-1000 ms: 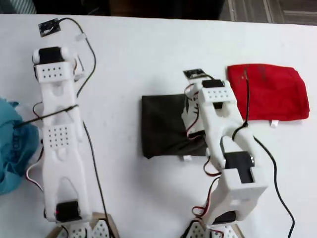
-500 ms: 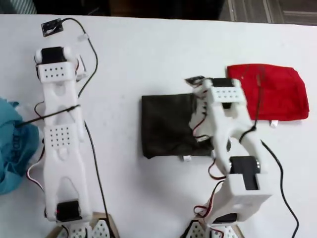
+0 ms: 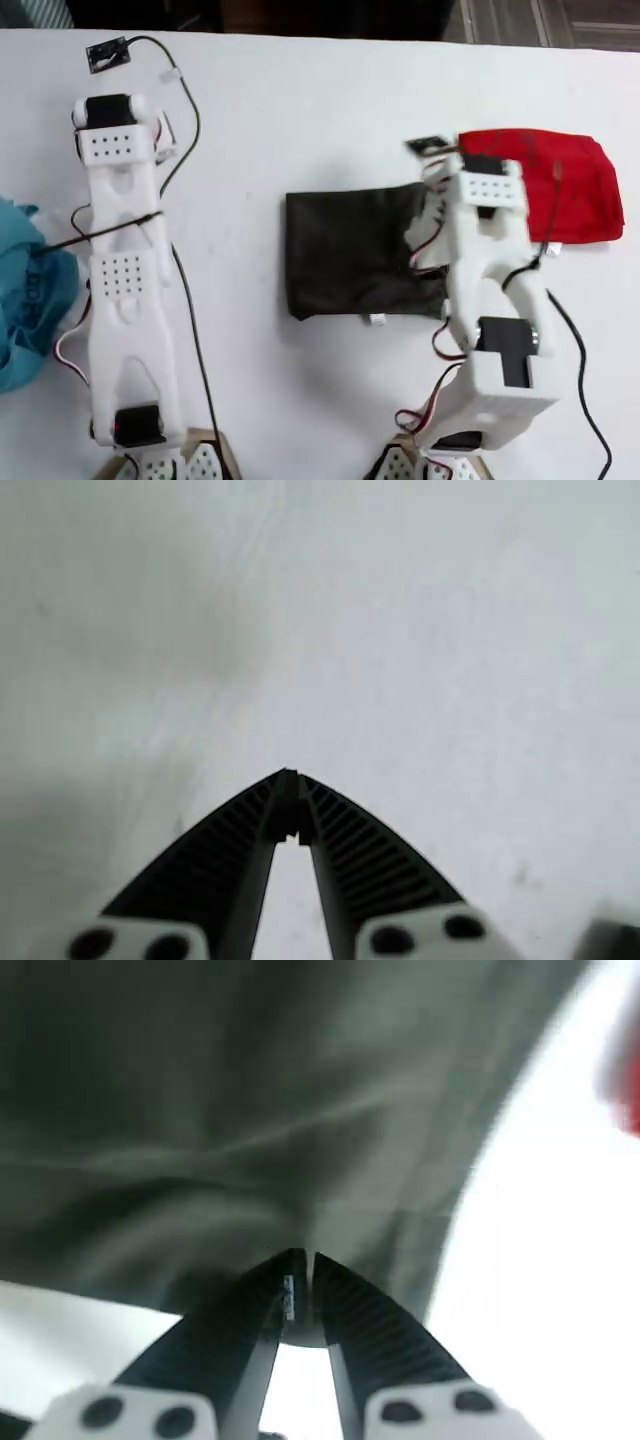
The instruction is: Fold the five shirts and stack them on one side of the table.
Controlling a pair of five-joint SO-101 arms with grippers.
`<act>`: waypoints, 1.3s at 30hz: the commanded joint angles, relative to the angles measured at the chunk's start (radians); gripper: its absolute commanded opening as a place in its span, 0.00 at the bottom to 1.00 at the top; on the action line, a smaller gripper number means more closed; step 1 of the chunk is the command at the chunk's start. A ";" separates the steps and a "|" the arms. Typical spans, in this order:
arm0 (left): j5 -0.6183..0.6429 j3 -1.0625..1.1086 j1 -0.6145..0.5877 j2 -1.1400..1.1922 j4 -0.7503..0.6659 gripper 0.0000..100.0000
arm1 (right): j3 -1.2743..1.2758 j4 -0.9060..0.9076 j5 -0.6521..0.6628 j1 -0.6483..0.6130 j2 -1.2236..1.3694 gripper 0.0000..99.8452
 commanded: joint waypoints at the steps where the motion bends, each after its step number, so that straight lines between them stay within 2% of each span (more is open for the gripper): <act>1: -0.009 -0.036 0.009 -0.015 0.015 0.03 | 0.080 -0.008 -0.009 -0.035 -0.065 0.02; 5: -0.009 -0.033 0.052 -0.015 0.015 0.03 | 0.183 -0.015 0.052 0.007 -0.065 0.02; 9: -0.011 0.033 0.133 -0.021 0.015 0.03 | 0.206 -0.045 0.106 0.108 -0.067 0.02; 14: -0.038 0.087 0.275 -0.021 0.015 0.03 | 0.210 -0.087 0.153 0.185 -0.124 0.02; 19: -0.046 0.088 0.433 -0.026 0.015 0.03 | 0.210 -0.168 0.143 0.194 -0.271 0.02; 21: -0.043 0.093 0.489 -0.021 0.015 0.03 | 0.209 -0.226 0.086 0.196 -0.315 0.02; 25: -0.038 0.094 0.569 -0.018 0.015 0.03 | 0.207 -0.285 -0.175 0.257 -0.344 0.02; 31: 0.035 0.105 0.603 -0.006 0.015 0.03 | 0.206 -0.283 -0.209 0.278 -0.257 0.02; 39: 0.089 0.116 0.540 0.115 -0.046 0.03 | 0.215 -0.269 -0.184 0.229 -0.189 0.02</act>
